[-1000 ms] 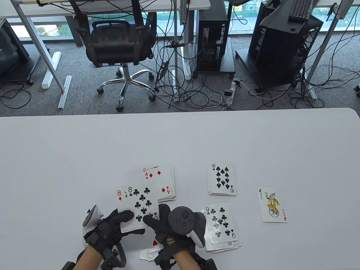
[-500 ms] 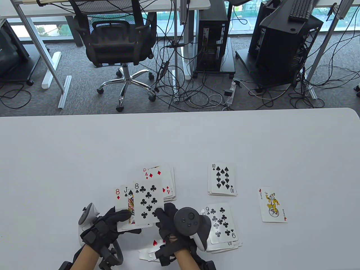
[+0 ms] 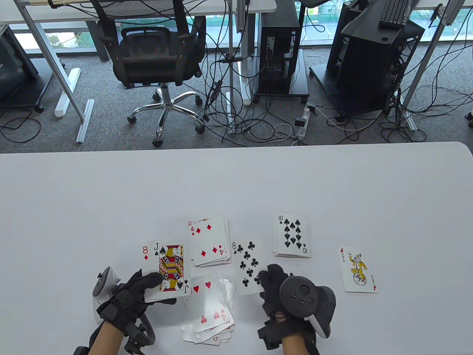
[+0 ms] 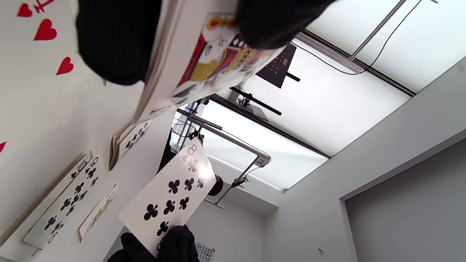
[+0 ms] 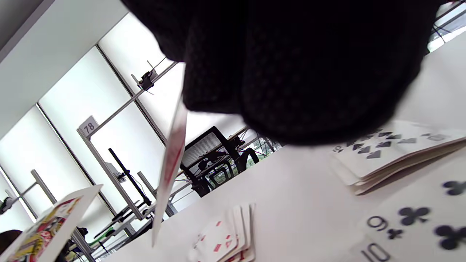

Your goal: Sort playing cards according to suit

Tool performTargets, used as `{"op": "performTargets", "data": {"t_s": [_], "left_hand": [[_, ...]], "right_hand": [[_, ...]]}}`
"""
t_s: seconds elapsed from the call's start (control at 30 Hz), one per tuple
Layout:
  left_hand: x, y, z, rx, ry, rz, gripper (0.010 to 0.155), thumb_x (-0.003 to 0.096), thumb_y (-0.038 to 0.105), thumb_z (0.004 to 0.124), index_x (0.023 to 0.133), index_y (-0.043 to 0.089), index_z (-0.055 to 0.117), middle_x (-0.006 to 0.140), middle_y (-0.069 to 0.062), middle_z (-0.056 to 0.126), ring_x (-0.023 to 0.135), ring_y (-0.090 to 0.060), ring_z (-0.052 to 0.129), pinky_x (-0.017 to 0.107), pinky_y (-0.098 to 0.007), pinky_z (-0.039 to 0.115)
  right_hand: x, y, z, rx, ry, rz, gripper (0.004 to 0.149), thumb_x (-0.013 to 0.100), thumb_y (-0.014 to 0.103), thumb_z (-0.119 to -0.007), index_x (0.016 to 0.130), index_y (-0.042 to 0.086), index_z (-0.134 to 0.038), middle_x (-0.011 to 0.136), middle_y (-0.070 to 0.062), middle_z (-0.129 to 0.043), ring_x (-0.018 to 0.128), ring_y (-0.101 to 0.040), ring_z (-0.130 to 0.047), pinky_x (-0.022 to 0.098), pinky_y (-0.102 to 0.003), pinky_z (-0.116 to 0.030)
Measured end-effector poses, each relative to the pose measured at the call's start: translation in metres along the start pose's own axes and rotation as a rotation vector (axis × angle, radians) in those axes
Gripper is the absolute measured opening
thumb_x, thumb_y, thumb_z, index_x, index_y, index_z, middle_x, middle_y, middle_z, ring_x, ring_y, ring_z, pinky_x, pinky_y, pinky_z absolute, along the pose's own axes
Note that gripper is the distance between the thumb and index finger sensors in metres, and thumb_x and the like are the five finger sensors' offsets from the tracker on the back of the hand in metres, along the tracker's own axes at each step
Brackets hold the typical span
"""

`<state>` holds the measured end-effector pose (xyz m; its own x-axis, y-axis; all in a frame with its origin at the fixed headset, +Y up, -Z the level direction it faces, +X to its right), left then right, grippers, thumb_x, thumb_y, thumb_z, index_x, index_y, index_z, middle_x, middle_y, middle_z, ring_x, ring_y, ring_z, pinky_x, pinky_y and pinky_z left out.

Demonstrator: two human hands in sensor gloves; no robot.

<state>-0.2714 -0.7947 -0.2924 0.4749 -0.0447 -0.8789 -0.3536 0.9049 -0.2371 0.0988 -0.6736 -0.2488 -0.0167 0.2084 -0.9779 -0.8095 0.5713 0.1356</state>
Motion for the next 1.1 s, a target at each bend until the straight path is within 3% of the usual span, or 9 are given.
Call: {"op": "performTargets", "data": {"t_s": [0.07, 0.23, 0.3, 0.6, 0.8, 1.1], "left_hand": [[0.000, -0.001, -0.002, -0.012, 0.008, 0.002, 0.051, 0.0600, 0.031, 0.069, 0.105, 0.012, 0.057, 0.099, -0.014, 0.078, 0.077, -0.037, 0.092, 0.048, -0.043, 0.086], [-0.001, -0.001, -0.005, -0.028, 0.022, 0.007, 0.051, 0.0600, 0.031, 0.069, 0.105, 0.013, 0.057, 0.100, -0.014, 0.077, 0.078, -0.037, 0.091, 0.049, -0.044, 0.085], [-0.002, -0.002, -0.009, -0.022, 0.031, 0.005, 0.051, 0.0600, 0.031, 0.069, 0.106, 0.013, 0.057, 0.100, -0.014, 0.077, 0.078, -0.037, 0.091, 0.049, -0.044, 0.084], [-0.001, -0.006, -0.012, -0.015, 0.041, -0.019, 0.051, 0.0601, 0.031, 0.069, 0.106, 0.013, 0.057, 0.100, -0.014, 0.077, 0.078, -0.038, 0.090, 0.049, -0.045, 0.084], [-0.002, -0.006, -0.011, -0.014, 0.045, -0.019, 0.051, 0.0601, 0.031, 0.069, 0.106, 0.012, 0.057, 0.101, -0.014, 0.076, 0.079, -0.038, 0.090, 0.050, -0.045, 0.084], [-0.002, -0.005, -0.011, -0.013, 0.044, -0.017, 0.051, 0.0601, 0.031, 0.069, 0.106, 0.012, 0.057, 0.101, -0.014, 0.076, 0.079, -0.038, 0.090, 0.050, -0.045, 0.083]], "right_hand": [[-0.003, -0.017, 0.003, -0.104, 0.053, -0.035, 0.040, 0.050, 0.018, -0.070, 0.072, -0.015, -0.077, 0.037, -0.010, -0.095, 0.014, -0.025, -0.097, 0.034, -0.053, -0.082], [-0.006, -0.050, -0.008, -0.091, 0.204, -0.127, 0.041, 0.050, 0.018, -0.070, 0.072, -0.017, -0.076, 0.037, -0.011, -0.095, 0.014, -0.026, -0.097, 0.034, -0.053, -0.082], [-0.007, -0.059, -0.014, -0.144, 0.208, -0.169, 0.041, 0.050, 0.017, -0.070, 0.072, -0.017, -0.076, 0.037, -0.012, -0.095, 0.014, -0.027, -0.097, 0.034, -0.054, -0.081], [-0.016, -0.078, -0.044, -0.601, 0.296, -0.225, 0.045, 0.051, 0.019, -0.069, 0.075, -0.019, -0.073, 0.040, -0.014, -0.095, 0.017, -0.029, -0.097, 0.035, -0.054, -0.081], [-0.018, -0.089, -0.063, -0.706, 0.420, -0.337, 0.048, 0.052, 0.021, -0.068, 0.080, -0.018, -0.070, 0.046, -0.017, -0.093, 0.023, -0.034, -0.097, 0.039, -0.057, -0.078], [-0.019, -0.090, -0.062, -0.780, 0.415, -0.392, 0.053, 0.053, 0.027, -0.067, 0.081, -0.018, -0.070, 0.046, -0.017, -0.094, 0.023, -0.034, -0.097, 0.038, -0.056, -0.079]]}}
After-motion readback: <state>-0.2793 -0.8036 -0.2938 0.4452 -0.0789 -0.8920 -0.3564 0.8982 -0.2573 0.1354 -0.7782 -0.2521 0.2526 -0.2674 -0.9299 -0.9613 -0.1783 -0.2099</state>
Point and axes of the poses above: the tracker on the back of each hand, its own y axis roughly to the thumb side, its own x axis roughly from the wrist to the fingertips, z = x × y, the point moved 3 cm from there along x, roughly from the wrist to the fingertips
